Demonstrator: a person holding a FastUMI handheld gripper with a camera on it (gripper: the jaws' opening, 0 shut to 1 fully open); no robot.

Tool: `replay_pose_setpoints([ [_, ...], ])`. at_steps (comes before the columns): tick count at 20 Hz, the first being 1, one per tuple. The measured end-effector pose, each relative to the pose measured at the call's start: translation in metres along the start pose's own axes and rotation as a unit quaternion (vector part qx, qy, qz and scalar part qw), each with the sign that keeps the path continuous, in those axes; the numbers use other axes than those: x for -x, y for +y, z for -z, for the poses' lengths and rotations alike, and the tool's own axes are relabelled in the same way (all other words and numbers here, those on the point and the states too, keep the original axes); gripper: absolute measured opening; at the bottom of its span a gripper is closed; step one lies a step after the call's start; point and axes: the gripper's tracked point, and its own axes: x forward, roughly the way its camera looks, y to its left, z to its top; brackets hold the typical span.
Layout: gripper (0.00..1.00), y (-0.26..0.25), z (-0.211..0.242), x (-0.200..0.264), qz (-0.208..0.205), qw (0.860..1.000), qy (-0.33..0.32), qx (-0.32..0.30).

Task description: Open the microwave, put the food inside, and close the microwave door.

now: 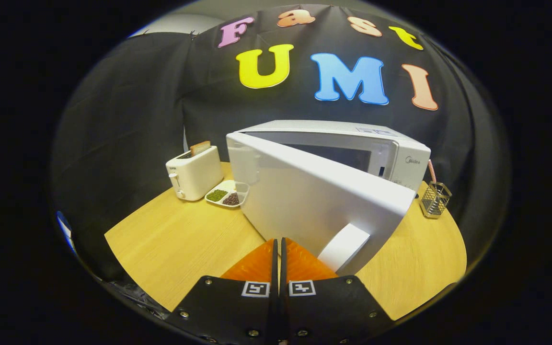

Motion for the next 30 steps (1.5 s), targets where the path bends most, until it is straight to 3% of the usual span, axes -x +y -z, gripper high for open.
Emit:
replay_pose_setpoints([
  [13,0.00,-0.083,-0.030,-0.046,0.060,0.998,-0.006,-0.010],
  [30,0.01,-0.130,-0.059,-0.098,0.109,0.993,-0.015,-0.051],
])
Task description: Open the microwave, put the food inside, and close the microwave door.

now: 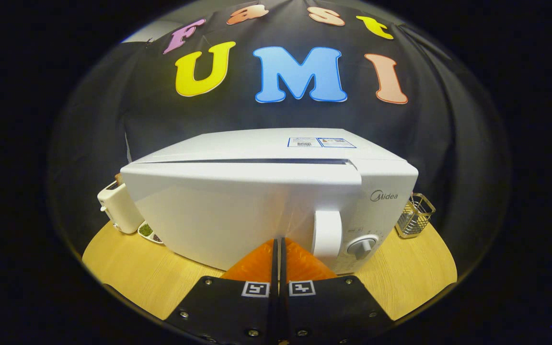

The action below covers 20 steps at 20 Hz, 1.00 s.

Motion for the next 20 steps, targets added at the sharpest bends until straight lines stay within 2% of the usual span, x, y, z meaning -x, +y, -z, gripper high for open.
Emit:
replay_pose_setpoints([
  [3,0.00,0.000,0.002,-0.002,0.004,1.000,-0.004,0.021],
  [10,0.00,-0.001,-0.004,-0.009,0.013,1.000,0.000,-0.012],
  [13,0.01,0.001,-0.002,-0.012,0.021,1.000,-0.002,0.001],
  [20,0.01,0.014,-0.024,0.033,0.024,0.999,-0.035,0.013],
])
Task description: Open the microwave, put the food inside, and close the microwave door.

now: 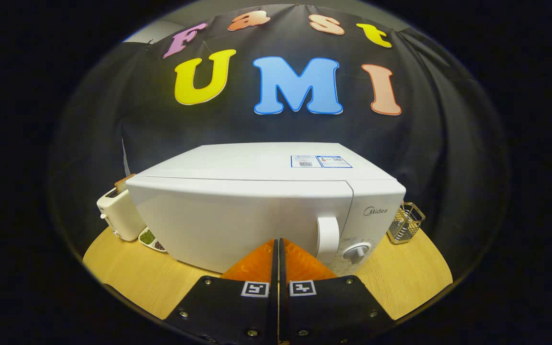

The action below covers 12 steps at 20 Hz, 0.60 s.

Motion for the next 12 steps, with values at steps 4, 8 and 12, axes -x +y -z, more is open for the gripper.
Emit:
replay_pose_setpoints([
  [4,0.01,0.005,-0.017,0.039,0.007,0.999,-0.032,0.009],
  [8,0.01,0.012,-0.028,0.082,0.012,0.998,-0.058,-0.004],
  [12,0.01,0.028,-0.036,0.123,0.016,0.996,-0.082,-0.009],
])
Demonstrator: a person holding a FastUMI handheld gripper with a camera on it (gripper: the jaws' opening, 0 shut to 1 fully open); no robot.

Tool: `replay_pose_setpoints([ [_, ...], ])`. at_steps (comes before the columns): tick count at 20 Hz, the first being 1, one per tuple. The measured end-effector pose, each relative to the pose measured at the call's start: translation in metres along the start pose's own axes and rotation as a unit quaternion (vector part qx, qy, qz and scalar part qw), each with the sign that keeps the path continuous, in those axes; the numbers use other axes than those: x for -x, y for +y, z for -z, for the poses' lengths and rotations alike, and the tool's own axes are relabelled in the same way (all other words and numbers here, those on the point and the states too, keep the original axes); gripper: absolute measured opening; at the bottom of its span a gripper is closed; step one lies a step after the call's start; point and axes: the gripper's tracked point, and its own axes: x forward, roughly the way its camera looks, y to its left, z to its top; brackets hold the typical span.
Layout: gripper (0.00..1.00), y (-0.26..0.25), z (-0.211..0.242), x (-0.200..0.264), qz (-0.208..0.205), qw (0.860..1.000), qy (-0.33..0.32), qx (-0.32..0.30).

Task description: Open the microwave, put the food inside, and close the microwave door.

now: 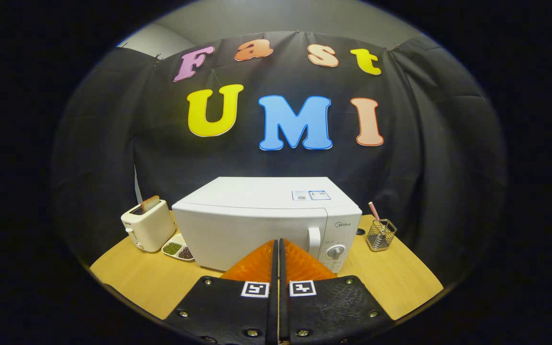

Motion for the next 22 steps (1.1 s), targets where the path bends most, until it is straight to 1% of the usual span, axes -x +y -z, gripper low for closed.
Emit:
replay_pose_setpoints([
  [5,0.02,0.006,-0.016,0.051,-0.003,1.000,-0.027,-0.013],
  [6,0.13,0.007,-0.018,0.058,-0.005,0.999,-0.030,-0.014],
  [7,0.20,0.008,-0.019,0.064,-0.006,0.999,-0.033,-0.014],
  [10,0.46,0.009,-0.019,0.081,-0.008,0.999,-0.039,-0.006],
  [11,0.51,0.008,-0.019,0.085,-0.009,0.999,-0.041,-0.004],
  [12,0.63,0.008,-0.020,0.090,-0.009,0.999,-0.044,-0.003],
  [13,0.70,0.007,-0.018,0.095,-0.008,0.999,-0.046,-0.001],
  [14,0.81,0.004,-0.019,0.099,-0.003,0.999,-0.049,0.002],
  [16,0.92,0.000,-0.018,0.103,0.004,0.999,-0.052,0.003],
  [22,0.92,-0.006,-0.026,0.110,0.004,0.998,-0.058,-0.007],
])
